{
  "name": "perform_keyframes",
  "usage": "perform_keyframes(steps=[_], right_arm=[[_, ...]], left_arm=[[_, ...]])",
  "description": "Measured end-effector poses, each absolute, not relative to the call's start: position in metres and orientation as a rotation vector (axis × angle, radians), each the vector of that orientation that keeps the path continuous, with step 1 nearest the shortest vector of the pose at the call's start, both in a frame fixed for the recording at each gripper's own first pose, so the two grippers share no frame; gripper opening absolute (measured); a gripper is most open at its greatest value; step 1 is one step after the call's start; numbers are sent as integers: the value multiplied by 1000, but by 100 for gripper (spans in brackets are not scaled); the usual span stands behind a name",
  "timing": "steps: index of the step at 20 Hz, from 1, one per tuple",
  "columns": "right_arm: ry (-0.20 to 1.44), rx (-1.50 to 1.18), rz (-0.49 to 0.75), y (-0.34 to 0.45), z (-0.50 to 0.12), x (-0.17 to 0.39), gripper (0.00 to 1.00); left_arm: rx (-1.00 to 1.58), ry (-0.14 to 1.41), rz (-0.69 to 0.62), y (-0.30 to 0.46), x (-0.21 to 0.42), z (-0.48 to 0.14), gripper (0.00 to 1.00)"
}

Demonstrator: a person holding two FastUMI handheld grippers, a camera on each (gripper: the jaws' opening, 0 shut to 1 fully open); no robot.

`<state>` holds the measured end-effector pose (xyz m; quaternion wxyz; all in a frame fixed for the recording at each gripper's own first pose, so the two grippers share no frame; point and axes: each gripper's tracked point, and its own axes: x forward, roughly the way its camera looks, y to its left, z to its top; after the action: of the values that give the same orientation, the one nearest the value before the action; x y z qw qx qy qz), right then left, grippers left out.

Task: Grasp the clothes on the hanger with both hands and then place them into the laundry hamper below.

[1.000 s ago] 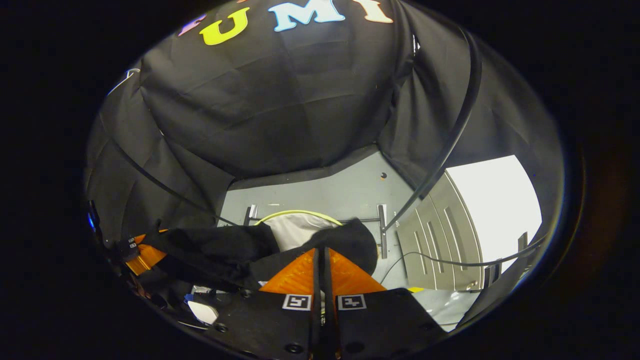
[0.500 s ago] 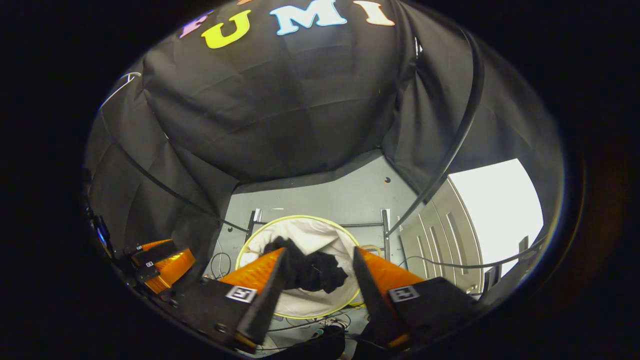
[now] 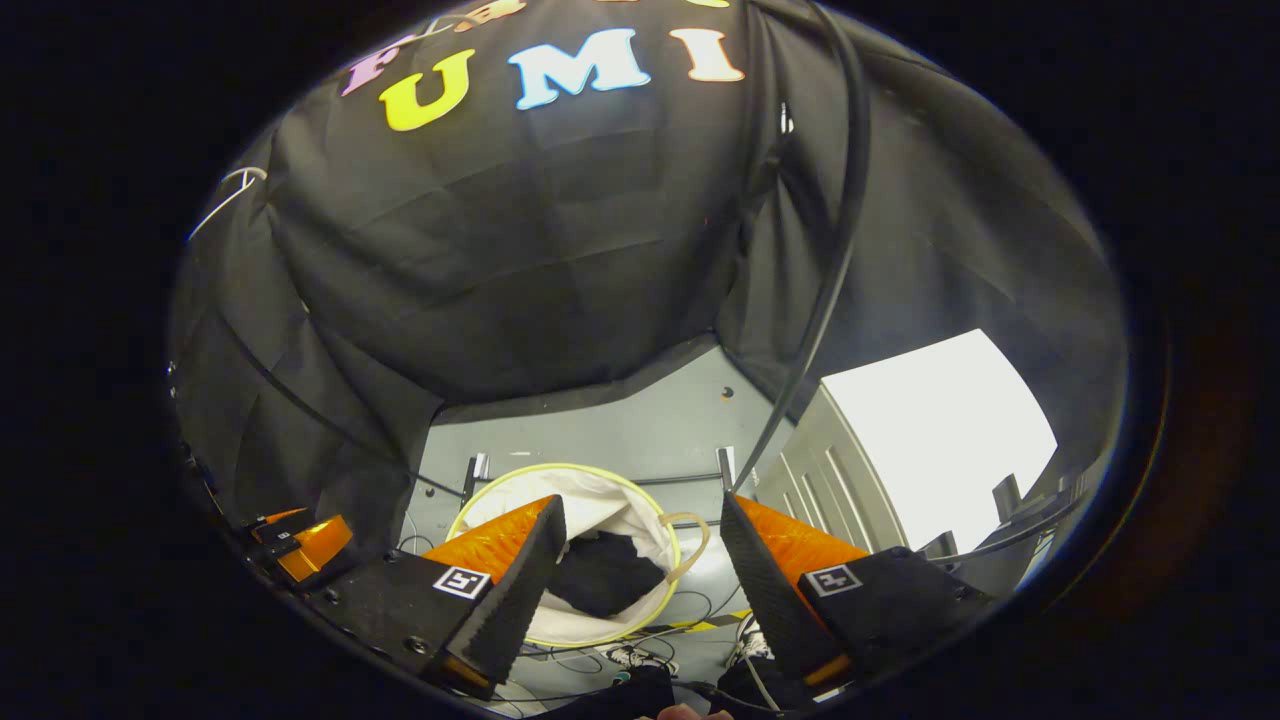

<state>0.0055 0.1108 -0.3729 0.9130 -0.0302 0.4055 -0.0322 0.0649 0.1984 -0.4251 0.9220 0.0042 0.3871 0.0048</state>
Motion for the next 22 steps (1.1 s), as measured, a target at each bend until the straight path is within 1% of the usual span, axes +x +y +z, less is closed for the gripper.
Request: perform_keyframes(steps=[3,5,7,9,12,17,19,20,22], right_arm=[[808,-37,-96,93,-355,2,98],[755,-86,-98,80,-333,3,99],[687,-137,-61,81,-310,10,98],[640,-132,-11,86,-289,14,98],[565,-107,31,84,-254,27,98],[427,-68,63,68,-196,37,98],[364,-50,66,58,-170,40,100],[333,-39,67,53,-157,42,98],[269,-16,64,41,-130,49,98]], left_arm=[[13,739,24,185,74,-391,95],[15,691,44,173,79,-360,95],[7,636,61,158,83,-324,95],[-3,587,68,142,82,-292,95],[-4,518,67,121,80,-238,95],[-3,376,125,102,87,-154,95],[-1,316,130,90,94,-121,95],[4,285,129,84,98,-105,95],[16,229,123,69,103,-72,94]])
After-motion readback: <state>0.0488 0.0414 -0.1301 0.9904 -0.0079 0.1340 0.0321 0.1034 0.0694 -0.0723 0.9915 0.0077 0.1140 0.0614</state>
